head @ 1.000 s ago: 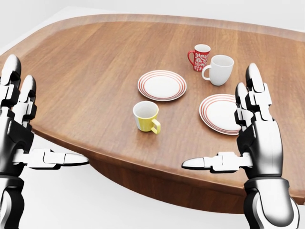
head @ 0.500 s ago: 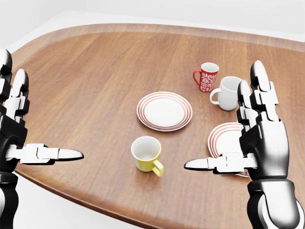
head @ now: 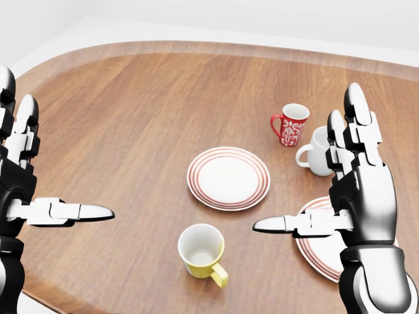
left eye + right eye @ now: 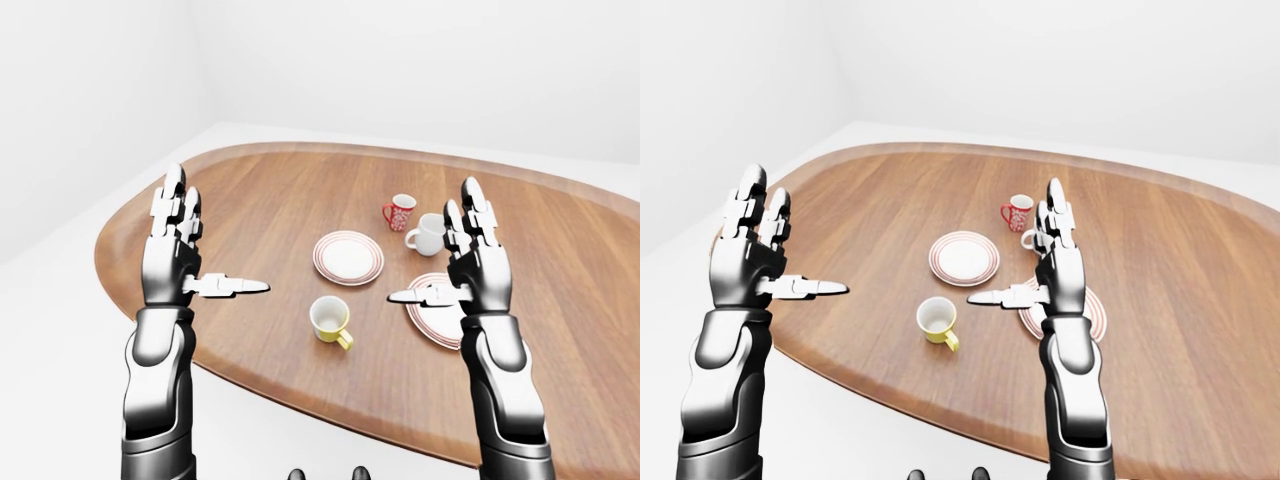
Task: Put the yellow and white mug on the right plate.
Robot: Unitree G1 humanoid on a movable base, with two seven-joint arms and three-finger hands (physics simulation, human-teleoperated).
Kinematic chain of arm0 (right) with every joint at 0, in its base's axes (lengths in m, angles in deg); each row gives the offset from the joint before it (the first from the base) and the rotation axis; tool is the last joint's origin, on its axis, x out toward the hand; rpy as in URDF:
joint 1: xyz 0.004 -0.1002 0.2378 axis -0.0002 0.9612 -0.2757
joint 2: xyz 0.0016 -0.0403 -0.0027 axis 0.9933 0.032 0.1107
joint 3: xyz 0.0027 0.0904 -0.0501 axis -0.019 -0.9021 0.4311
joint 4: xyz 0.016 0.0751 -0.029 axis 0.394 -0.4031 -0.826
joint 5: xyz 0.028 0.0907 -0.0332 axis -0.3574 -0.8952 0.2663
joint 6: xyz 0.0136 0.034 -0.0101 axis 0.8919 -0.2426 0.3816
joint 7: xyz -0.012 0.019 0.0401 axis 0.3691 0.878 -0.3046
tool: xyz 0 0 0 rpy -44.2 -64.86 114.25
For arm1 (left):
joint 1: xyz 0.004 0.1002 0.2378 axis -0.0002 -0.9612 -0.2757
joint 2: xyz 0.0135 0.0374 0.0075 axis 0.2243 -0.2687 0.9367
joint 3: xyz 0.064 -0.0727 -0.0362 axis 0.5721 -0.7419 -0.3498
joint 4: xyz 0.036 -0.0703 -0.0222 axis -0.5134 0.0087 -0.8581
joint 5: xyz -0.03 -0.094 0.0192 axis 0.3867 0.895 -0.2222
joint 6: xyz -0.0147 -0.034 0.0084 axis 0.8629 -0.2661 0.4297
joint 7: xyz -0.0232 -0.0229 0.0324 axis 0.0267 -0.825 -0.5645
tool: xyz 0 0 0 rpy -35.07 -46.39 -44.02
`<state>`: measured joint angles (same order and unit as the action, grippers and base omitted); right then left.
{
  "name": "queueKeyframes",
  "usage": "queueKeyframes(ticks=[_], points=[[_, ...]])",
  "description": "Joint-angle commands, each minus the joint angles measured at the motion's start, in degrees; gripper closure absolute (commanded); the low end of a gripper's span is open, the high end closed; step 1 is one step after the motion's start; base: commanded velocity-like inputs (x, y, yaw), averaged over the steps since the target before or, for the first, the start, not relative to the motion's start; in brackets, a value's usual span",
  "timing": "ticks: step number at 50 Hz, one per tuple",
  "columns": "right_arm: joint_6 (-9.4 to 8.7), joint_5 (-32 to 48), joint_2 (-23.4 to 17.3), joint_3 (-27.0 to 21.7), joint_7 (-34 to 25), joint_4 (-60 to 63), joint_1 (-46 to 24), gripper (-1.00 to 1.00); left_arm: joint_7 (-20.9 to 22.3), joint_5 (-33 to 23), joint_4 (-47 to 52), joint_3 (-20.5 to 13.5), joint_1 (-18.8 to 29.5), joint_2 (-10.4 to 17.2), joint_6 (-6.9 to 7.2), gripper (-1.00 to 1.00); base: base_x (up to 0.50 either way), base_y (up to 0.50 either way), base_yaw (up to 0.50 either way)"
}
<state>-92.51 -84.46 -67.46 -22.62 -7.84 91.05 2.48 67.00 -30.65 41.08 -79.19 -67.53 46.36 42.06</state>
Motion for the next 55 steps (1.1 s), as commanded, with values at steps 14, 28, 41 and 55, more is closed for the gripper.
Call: queueKeyframes(ticks=[14,28,41,55], points=[[0.00,0.19,-0.12,-0.08,0.22,-0.05,-0.28,-1.00,0.00,0.15,0.19,-0.10,-0.01,0.04,0.00,-1.00,0.27,0.08,0.00],[0.00,1.02,-0.09,0.28,-0.09,-0.07,-0.30,-1.00,0.08,0.17,0.62,-0.16,0.03,0.09,0.00,-1.00,0.00,0.00,0.00],[0.00,24.89,-2.64,2.91,-1.07,-14.36,-9.40,-1.00,0.23,1.44,-0.41,-2.39,1.35,2.06,0.00,-1.00,0.00,0.00,0.00],[0.00,29.75,-2.17,3.95,-2.39,-11.12,-8.46,-1.00,0.04,1.99,-0.72,-3.09,1.74,2.64,0.00,-1.00,0.00,0.00,0.00]])
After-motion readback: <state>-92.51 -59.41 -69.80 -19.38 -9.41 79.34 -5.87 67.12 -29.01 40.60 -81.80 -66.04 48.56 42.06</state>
